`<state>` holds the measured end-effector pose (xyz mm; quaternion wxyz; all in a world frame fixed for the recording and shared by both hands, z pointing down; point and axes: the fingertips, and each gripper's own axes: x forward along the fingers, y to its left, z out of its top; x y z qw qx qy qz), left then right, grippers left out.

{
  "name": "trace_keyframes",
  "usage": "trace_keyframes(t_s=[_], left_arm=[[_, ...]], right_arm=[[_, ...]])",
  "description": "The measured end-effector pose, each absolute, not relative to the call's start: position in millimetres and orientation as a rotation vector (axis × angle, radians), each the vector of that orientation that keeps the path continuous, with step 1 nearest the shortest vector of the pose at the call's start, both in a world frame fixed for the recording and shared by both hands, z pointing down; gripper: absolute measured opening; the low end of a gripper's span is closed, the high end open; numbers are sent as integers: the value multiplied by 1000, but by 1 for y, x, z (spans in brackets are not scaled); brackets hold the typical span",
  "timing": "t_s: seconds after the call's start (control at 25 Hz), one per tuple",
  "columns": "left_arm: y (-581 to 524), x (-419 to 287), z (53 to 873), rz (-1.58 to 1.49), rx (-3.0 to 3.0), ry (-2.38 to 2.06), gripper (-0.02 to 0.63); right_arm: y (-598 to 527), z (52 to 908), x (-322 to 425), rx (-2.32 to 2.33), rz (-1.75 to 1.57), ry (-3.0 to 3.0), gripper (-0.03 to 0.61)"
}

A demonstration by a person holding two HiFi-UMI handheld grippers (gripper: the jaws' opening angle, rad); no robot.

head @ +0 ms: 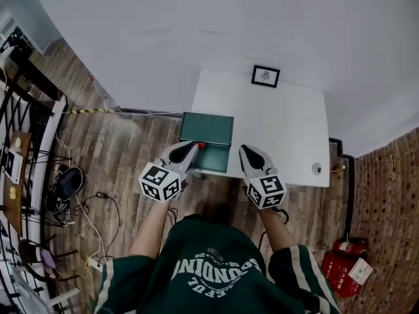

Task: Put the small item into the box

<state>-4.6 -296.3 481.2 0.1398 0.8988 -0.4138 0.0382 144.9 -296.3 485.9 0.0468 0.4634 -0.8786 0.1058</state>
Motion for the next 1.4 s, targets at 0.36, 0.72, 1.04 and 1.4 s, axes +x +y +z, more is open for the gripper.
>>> trace_keyframes(t_s=[0.36,0.72,1.04,1.4], left_arm=[[-312,-4,481,106,2556,-1237,64],[-324,-8,504,145,2519,-1222,64],[-329,-5,556,224,2443,-1145,64],[-328,16,617,357,2397,-1040,64]], right_arm=[[-317,485,143,1368,354,-2721,3],[-320,500,140,1357,404,-2697,3],[-314,525,139,1360,476,-2631,3],[-311,546,142,1383,525,-2564,3]])
